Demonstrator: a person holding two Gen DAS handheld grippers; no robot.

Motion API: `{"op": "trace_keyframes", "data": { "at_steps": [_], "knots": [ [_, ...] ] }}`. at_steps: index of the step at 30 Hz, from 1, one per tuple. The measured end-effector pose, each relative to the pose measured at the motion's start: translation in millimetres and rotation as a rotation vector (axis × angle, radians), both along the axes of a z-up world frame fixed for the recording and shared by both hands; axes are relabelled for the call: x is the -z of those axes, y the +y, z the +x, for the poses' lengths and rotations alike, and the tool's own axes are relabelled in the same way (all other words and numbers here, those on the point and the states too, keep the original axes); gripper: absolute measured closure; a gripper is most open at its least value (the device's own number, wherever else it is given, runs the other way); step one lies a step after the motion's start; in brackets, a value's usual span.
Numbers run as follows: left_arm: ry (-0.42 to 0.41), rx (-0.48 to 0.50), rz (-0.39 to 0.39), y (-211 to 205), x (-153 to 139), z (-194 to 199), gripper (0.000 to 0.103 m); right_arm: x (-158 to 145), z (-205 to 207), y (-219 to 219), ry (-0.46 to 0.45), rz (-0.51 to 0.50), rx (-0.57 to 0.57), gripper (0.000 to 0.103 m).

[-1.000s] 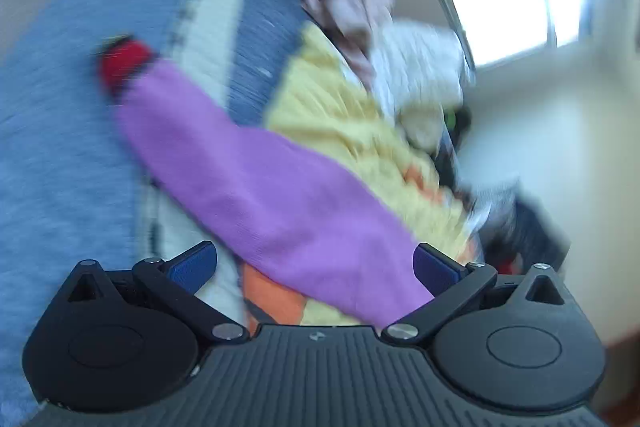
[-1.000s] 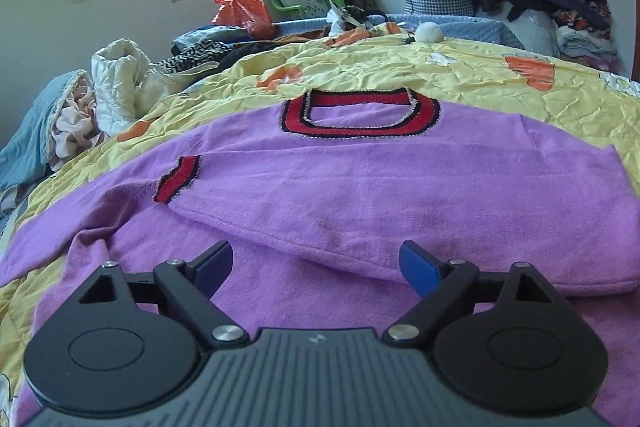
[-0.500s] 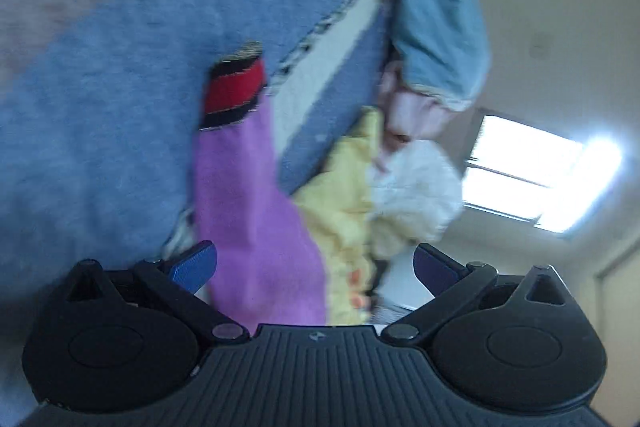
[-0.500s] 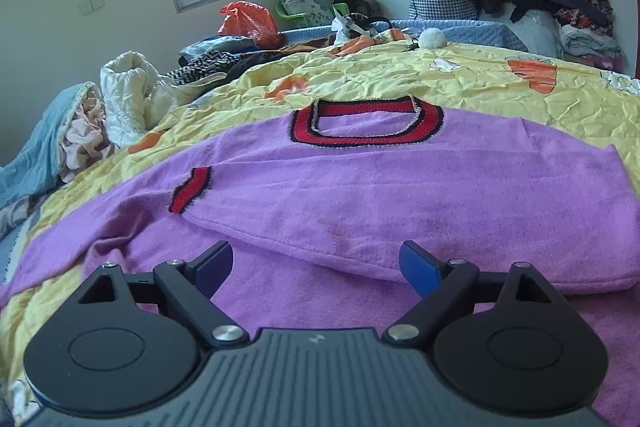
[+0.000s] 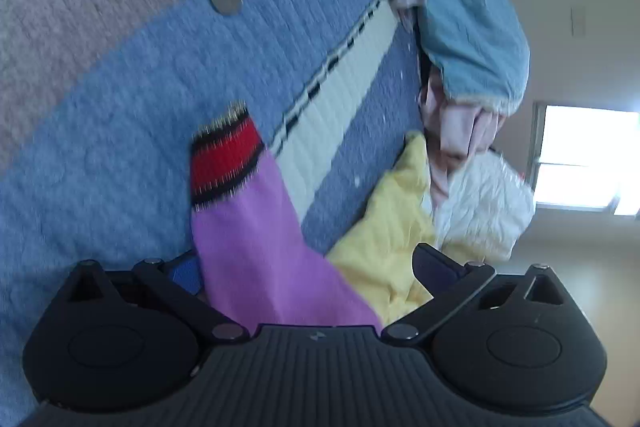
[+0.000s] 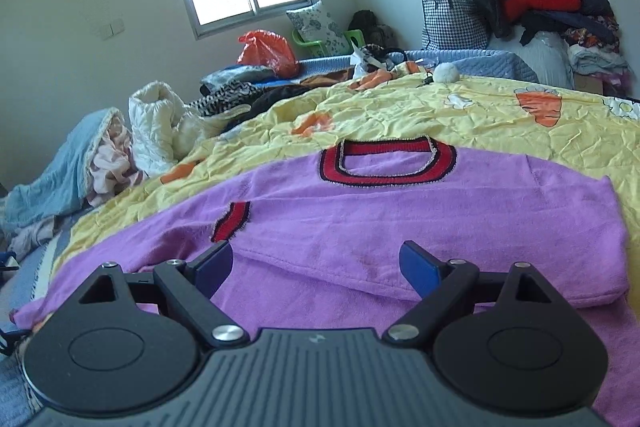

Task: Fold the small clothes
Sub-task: 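Grasp the red cuff of the other sleeve with the left gripper, then lay the sleeve across the sweater body with the left gripper and release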

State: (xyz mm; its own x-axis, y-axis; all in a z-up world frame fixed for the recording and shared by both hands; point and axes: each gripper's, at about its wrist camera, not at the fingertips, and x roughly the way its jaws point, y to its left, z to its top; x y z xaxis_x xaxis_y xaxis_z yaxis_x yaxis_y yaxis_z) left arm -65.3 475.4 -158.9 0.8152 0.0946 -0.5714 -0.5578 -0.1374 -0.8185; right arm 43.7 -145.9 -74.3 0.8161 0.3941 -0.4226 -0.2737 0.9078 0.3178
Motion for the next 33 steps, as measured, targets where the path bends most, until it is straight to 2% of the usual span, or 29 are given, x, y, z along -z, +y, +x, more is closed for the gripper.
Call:
{"op": "trace_keyframes", "data": {
  "at_steps": [1,3,4,5,6,7,9,12,17,20,25,29,33],
  "knots": [
    [-0.014,-0.007,-0.024,1.9,2.7,-3.0,0.005,-0.2,-1.2,-0.4,0.000,-0.001,0.004,0.012],
    [-0.025,-0.030,-0.026,1.8,2.7,-9.9,0.019,-0.9,-5.1,-1.1,-0.013,0.000,0.005,0.012],
    [-0.020,-0.026,-0.017,1.6,3.1,-11.9,0.040,-1.6,-7.4,-1.3,-0.026,-0.001,0.011,0.012],
    [-0.011,-0.014,-0.019,2.1,4.6,-11.7,0.071,-2.4,-10.1,-1.7,-0.038,-0.003,0.020,0.012],
    [-0.015,-0.003,-0.039,2.9,9.5,-11.2,0.088,-2.9,-11.8,-1.7,-0.048,-0.003,0.019,0.012],
    [-0.017,0.003,-0.064,2.9,15.4,-10.8,0.098,-3.5,-12.9,-1.1,-0.055,-0.002,0.014,0.012],
    [-0.019,-0.023,-0.072,0.8,22.9,-15.1,0.099,-4.6,-13.9,0.8,-0.060,-0.001,0.003,0.012],
    [-0.026,-0.035,-0.036,-3.0,21.3,-16.4,0.099,-5.7,-17.0,2.5,-0.065,0.001,-0.006,0.012],
    [-0.047,0.060,0.160,-11.1,-29.4,2.3,0.099,-5.9,-23.9,-1.9,-0.066,0.027,-0.007,0.012],
    [-0.046,0.161,0.338,-26.8,-75.6,30.3,0.099,-2.4,-24.6,-7.6,-0.050,0.045,0.009,0.012],
    [-0.098,0.388,0.488,-85.1,-134.2,99.4,0.099,4.4,-23.0,-13.3,0.007,0.047,0.047,0.012],
    [-0.146,0.570,0.565,-161.9,-159.9,156.6,0.099,12.7,-25.3,-11.2,0.065,0.040,0.026,0.012],
    [-0.174,0.768,0.619,-250.2,-164.4,206.2,0.099,17.6,-34.7,-2.9,0.110,-0.011,0.013,0.012]
  ]
}}
